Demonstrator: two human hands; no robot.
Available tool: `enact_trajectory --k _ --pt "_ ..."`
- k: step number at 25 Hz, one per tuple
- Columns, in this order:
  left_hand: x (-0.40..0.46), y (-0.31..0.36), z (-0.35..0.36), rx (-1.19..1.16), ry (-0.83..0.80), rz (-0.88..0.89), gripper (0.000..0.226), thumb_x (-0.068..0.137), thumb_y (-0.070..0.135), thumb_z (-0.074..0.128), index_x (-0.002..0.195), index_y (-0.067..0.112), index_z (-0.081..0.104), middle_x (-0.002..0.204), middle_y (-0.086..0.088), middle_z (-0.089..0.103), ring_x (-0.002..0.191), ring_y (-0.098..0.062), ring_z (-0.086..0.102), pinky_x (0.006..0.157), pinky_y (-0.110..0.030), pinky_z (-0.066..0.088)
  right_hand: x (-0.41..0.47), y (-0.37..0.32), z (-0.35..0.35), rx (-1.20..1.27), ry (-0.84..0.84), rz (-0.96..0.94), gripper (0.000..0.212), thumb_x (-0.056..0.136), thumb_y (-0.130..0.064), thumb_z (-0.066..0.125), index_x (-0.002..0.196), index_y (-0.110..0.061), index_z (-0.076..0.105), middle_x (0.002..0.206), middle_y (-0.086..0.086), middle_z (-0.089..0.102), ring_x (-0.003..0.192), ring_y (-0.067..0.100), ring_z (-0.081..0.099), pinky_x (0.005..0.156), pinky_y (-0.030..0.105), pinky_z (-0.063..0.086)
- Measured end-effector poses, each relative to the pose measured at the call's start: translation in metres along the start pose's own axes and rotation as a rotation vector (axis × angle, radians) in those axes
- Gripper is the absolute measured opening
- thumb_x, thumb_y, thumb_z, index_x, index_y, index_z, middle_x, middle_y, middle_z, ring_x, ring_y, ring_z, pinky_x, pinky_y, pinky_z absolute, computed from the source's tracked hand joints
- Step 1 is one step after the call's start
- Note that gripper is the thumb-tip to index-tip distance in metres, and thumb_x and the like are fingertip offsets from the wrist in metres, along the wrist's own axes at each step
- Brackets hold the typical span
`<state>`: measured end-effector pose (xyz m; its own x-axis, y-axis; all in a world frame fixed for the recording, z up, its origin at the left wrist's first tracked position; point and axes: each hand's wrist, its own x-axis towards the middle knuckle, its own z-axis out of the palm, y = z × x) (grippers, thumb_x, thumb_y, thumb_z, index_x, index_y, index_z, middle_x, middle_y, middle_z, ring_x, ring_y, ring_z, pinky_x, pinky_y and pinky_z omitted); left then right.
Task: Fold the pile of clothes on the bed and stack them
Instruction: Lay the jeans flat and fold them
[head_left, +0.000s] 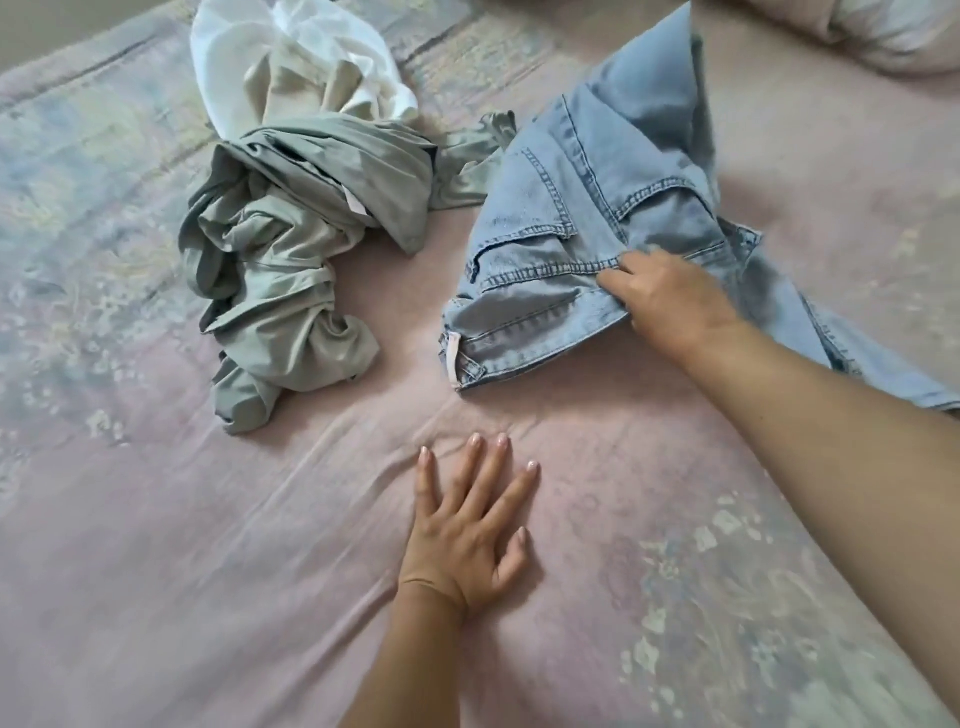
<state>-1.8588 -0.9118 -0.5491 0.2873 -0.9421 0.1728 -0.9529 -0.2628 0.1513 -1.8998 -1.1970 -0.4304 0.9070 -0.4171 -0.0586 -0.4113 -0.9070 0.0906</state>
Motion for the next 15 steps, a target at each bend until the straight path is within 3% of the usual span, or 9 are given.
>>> enact_trajectory --k 3,5,7,10,12,15 --pt "0.0 0.0 0.0 0.049 -0.016 0.059 0.063 0.082 0.044 0.04 0.141 0.022 0.046 0.149 -0.015 0.039 0.137 -0.037 0.036 0.108 -0.066 0.015 -0.054 -0.007 -0.021 0.03 -0.048 0.079 0.051 0.077 0.02 0.05 0.124 0.003 0.056 0.107 0.028 0.059 0.097 0.044 0.058 0.072 0.049 0.05" --pt "-0.018 0.002 -0.003 0.015 0.011 0.13 0.061 0.082 0.039 0.042 0.137 0.013 0.046 0.141 -0.02 0.048 0.129 -0.041 0.045 0.104 -0.062 0.024 -0.085 -0.019 -0.036 0.096 -0.083 0.148 0.056 0.083 0.013 0.047 0.137 -0.004 0.046 0.116 0.027 0.058 0.104 0.044 0.057 0.08 0.049 0.049" --pt "-0.056 0.022 -0.032 -0.054 0.046 0.14 0.056 0.083 0.036 0.043 0.133 0.009 0.043 0.132 -0.019 0.056 0.121 -0.037 0.055 0.099 -0.055 0.033 -0.108 -0.034 -0.068 0.196 -0.088 0.249 0.05 0.085 0.006 0.048 0.132 -0.011 0.048 0.113 0.025 0.06 0.102 0.042 0.058 0.081 0.045 0.048" --pt "-0.088 0.04 -0.118 -0.205 0.159 0.116 0.054 0.085 0.034 0.05 0.132 0.008 0.043 0.129 -0.018 0.058 0.12 -0.033 0.055 0.098 -0.051 0.041 -0.132 -0.062 -0.141 0.42 -0.12 0.272 0.032 0.085 -0.001 0.055 0.114 -0.016 0.059 0.112 0.014 0.064 0.104 0.03 0.06 0.086 0.037 0.047" --pt "-0.072 0.039 -0.17 -0.271 0.232 0.036 0.054 0.087 0.033 0.052 0.133 0.008 0.043 0.128 -0.019 0.057 0.118 -0.034 0.054 0.096 -0.048 0.043 -0.136 -0.075 -0.192 0.459 -0.145 0.26 0.03 0.084 0.001 0.054 0.109 -0.013 0.064 0.111 0.011 0.065 0.104 0.025 0.06 0.086 0.03 0.045" --pt "-0.036 0.042 -0.287 -0.421 0.294 0.076 0.056 0.089 0.035 0.055 0.135 0.008 0.038 0.131 -0.021 0.052 0.116 -0.035 0.053 0.093 -0.043 0.045 -0.156 -0.089 -0.308 0.507 -0.097 0.285 0.032 0.082 0.003 0.051 0.106 -0.01 0.068 0.109 0.011 0.067 0.103 0.024 0.06 0.088 0.027 0.044"
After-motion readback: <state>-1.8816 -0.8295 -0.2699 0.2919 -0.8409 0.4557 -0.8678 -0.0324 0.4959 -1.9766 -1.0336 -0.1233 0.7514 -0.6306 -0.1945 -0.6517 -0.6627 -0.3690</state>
